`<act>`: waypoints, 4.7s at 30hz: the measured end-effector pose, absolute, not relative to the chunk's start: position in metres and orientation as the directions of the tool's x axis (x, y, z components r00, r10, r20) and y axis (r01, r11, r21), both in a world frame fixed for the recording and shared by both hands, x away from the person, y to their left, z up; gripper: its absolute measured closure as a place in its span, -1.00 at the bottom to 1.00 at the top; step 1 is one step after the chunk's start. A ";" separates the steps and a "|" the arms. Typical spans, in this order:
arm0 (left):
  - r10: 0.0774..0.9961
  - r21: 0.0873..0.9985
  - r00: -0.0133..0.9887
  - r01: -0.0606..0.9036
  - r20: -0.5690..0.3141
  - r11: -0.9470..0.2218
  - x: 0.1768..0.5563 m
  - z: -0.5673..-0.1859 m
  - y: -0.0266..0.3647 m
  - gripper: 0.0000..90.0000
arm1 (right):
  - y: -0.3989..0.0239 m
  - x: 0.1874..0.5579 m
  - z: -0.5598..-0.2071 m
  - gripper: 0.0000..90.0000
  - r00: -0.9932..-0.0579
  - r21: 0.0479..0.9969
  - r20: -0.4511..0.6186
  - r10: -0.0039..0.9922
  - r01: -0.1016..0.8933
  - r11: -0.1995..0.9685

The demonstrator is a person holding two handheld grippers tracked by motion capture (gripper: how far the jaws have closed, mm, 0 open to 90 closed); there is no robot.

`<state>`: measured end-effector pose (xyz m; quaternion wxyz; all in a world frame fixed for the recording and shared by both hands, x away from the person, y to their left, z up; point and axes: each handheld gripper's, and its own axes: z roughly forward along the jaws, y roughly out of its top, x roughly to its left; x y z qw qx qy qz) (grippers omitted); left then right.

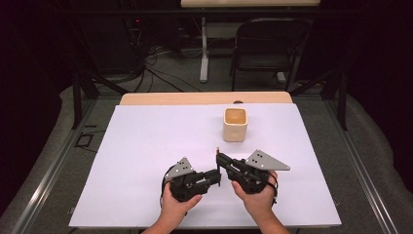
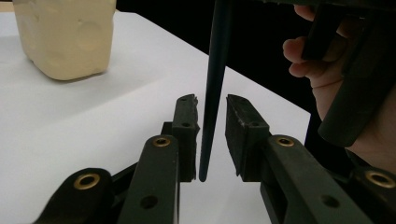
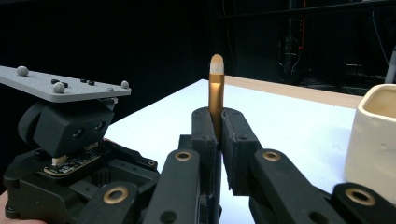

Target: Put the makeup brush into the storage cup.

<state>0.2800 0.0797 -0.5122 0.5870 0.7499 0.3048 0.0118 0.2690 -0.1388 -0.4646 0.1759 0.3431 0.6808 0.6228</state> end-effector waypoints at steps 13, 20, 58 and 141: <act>0.467 0.885 0.812 0.451 -0.350 -0.120 0.281 -0.513 0.080 0.75 | -0.136 0.268 -0.465 0.86 -0.711 0.970 0.182 0.680 0.244 -0.004; 0.466 0.885 0.812 0.450 -0.350 -0.120 0.281 -0.513 0.080 0.83 | -0.135 0.268 -0.466 0.86 -0.712 0.969 0.182 0.678 0.248 0.000; 0.503 0.901 0.822 0.398 -0.268 -0.170 0.278 -0.511 0.087 0.87 | -0.134 0.268 -0.464 0.69 -0.732 0.963 0.199 0.652 0.269 0.008; 0.520 0.912 0.842 0.318 -0.145 -0.259 0.272 -0.511 0.084 0.66 | -0.134 0.267 -0.463 0.86 -0.726 0.959 0.198 0.659 0.282 0.023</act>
